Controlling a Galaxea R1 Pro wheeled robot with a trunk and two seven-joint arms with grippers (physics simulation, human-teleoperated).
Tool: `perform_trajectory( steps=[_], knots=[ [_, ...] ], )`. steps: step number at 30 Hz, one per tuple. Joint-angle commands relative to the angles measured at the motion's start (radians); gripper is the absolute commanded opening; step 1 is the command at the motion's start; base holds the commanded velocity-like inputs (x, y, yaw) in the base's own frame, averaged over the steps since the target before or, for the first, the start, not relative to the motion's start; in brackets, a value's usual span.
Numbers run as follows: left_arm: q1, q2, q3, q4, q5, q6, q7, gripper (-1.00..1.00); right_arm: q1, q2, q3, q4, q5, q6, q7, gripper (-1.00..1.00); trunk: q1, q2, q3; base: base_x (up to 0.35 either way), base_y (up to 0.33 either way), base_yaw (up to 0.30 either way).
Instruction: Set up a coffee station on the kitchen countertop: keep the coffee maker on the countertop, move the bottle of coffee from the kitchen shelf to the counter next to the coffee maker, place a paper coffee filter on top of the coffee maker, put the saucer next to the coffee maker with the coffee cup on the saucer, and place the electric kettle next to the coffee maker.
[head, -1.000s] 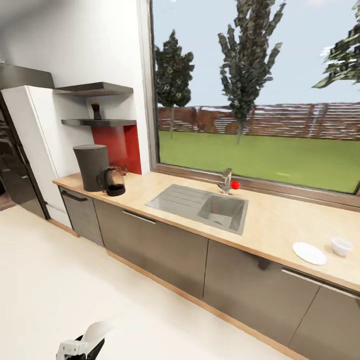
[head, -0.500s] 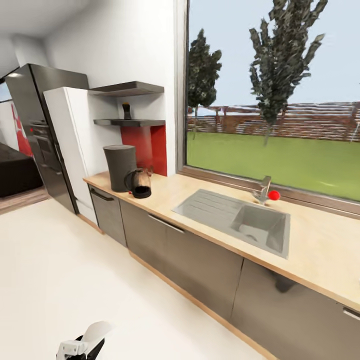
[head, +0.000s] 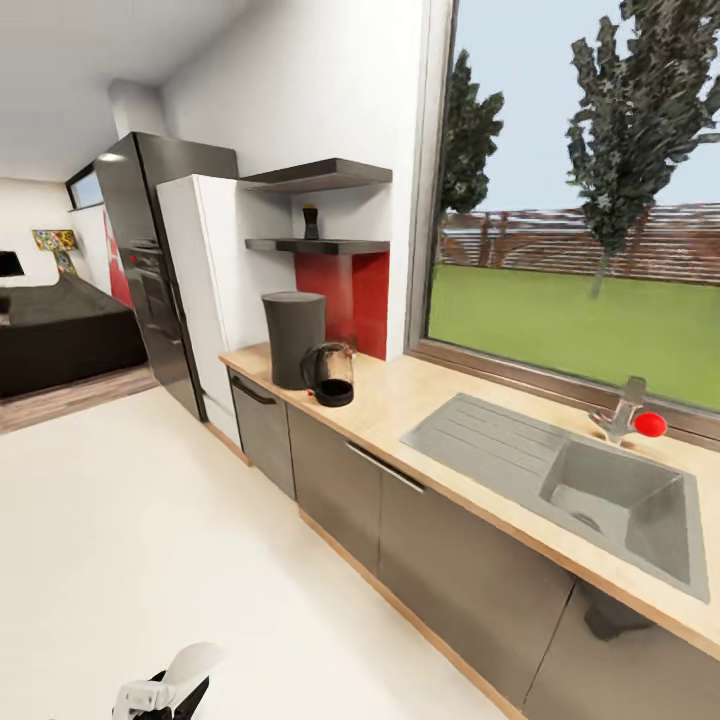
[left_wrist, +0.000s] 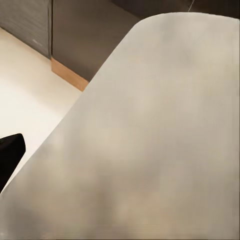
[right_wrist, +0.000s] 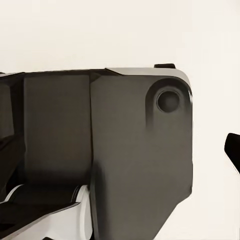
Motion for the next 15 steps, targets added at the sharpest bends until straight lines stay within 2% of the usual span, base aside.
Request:
perform_trajectory(
  steps=[1, 15],
  knots=[
    [-0.001, 0.0, 0.004, 0.001, -0.003, -0.004, -0.006, -1.0, 0.0, 0.0, 0.001, 0.001, -0.006, -0.004, 0.001, 1.0, 0.001, 0.0, 0.0, 0.307, 0.132, 0.279],
    [-0.001, 0.0, 0.005, 0.001, -0.002, -0.004, -0.006, -1.0, 0.0, 0.0, 0.001, 0.001, -0.006, -0.003, 0.001, 1.0, 0.001, 0.0, -0.003, 0.305, 0.146, 0.279]
  ],
)
